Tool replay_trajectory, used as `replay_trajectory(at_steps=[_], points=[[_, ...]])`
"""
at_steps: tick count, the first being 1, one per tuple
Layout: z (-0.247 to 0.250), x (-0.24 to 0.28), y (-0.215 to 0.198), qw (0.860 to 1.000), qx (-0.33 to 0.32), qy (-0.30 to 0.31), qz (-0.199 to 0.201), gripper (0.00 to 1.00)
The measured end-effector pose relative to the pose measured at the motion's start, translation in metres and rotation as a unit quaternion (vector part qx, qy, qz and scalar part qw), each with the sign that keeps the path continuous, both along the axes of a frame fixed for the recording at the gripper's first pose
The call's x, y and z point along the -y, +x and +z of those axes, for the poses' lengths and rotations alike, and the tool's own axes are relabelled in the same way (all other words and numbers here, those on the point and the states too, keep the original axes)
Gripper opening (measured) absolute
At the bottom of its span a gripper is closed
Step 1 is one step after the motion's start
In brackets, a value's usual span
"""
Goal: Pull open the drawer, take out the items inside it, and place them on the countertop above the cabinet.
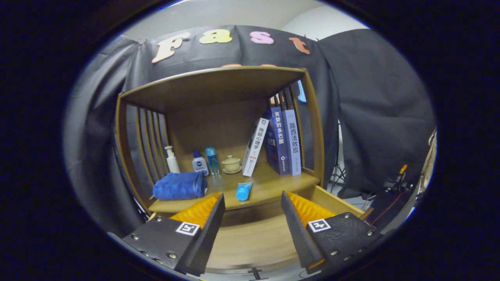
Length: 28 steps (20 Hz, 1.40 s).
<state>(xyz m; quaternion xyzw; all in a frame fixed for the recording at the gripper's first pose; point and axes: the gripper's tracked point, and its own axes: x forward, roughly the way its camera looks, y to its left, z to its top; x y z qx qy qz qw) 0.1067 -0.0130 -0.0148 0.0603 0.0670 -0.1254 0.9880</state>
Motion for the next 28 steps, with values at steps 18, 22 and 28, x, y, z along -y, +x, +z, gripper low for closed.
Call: replay_trajectory(at_steps=[18,22,28], points=[[-0.117,-0.023,-0.072,0.996,-0.051,-0.025,0.071,0.86],[-0.132,-0.030,-0.072,0.995,-0.053,0.005,0.085,0.86],[-0.134,-0.026,-0.068,0.994,-0.046,0.022,0.099,0.86]])
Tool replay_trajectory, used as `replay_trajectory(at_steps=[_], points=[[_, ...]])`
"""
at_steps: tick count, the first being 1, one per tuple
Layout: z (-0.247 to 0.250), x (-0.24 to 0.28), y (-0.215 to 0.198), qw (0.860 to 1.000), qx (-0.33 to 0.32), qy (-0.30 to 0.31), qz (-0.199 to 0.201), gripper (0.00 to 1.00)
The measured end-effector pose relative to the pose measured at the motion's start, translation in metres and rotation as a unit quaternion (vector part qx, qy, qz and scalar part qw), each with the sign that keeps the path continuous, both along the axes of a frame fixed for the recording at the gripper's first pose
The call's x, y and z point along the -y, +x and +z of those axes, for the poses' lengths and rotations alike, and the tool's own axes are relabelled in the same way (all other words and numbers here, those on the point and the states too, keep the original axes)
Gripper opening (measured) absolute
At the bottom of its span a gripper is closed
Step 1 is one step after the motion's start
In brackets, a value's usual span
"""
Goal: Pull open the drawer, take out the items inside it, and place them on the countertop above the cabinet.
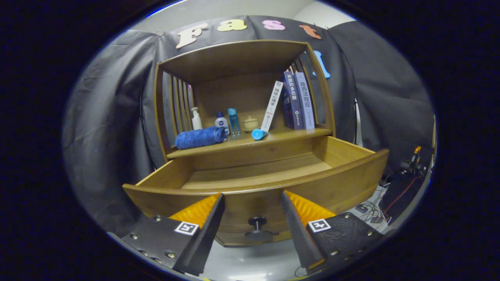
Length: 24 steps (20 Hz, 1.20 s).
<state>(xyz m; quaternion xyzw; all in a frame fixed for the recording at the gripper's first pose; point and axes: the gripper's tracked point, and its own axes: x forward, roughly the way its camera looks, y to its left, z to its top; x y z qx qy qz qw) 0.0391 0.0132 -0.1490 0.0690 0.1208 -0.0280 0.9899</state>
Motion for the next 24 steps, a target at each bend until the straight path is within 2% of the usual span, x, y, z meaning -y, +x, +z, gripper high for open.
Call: replay_trajectory(at_steps=[13,15,24], points=[[0.000,0.010,0.030,0.999,0.008,0.036,0.018,0.88],[0.007,0.009,0.042,0.999,0.022,0.033,0.014,0.88],[0.002,0.004,0.094,0.999,0.009,0.032,0.013,0.88]])
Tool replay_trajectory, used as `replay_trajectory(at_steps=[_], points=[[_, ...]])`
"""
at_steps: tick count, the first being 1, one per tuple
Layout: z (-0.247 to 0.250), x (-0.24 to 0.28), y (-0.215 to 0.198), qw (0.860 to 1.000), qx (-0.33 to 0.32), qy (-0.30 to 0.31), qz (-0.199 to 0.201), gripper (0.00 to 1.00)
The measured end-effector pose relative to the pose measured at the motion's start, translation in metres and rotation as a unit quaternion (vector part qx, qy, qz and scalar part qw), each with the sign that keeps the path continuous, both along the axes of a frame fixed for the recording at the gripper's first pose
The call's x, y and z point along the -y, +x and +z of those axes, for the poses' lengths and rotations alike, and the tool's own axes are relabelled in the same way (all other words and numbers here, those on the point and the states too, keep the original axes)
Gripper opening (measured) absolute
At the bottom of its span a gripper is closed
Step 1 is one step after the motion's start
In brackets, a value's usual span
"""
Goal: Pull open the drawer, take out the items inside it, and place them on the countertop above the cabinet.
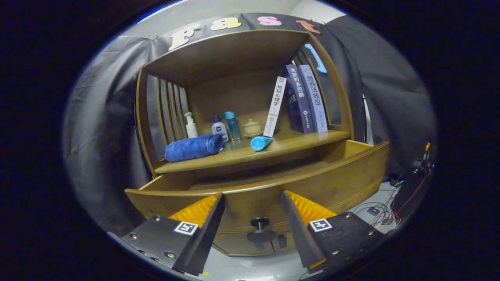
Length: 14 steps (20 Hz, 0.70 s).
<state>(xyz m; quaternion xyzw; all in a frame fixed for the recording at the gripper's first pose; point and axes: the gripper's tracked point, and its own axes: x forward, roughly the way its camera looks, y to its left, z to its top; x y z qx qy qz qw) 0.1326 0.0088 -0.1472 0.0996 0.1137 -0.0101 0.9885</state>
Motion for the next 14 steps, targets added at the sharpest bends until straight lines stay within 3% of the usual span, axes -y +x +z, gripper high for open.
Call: replay_trajectory(at_steps=[14], points=[[-0.007,0.003,0.058,1.000,-0.009,-0.006,0.005,0.86]])
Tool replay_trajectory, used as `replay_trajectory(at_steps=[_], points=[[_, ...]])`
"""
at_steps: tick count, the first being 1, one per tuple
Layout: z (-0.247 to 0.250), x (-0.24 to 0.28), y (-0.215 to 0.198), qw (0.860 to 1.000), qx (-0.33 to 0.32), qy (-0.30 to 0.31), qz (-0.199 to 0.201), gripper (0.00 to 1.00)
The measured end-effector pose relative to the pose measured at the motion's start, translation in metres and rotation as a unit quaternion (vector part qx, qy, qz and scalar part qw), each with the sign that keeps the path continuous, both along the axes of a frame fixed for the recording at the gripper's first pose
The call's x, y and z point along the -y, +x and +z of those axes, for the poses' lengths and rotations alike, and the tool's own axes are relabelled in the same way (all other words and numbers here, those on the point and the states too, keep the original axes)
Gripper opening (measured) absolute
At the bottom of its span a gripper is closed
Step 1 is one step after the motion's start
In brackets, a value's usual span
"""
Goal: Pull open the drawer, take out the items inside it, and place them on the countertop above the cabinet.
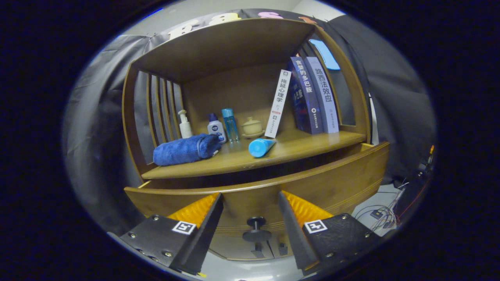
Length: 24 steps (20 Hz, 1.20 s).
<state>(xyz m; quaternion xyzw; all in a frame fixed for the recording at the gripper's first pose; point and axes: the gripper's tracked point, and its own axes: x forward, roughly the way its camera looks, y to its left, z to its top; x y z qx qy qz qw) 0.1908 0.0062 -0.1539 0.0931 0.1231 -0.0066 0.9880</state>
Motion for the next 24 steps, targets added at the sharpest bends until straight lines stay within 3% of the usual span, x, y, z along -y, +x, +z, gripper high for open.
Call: replay_trajectory(at_steps=[14,24], points=[[-0.009,0.002,0.037,1.000,-0.030,-0.005,0.006,0.86],[-0.017,0.007,0.040,0.998,-0.054,-0.015,0.003,0.85]])
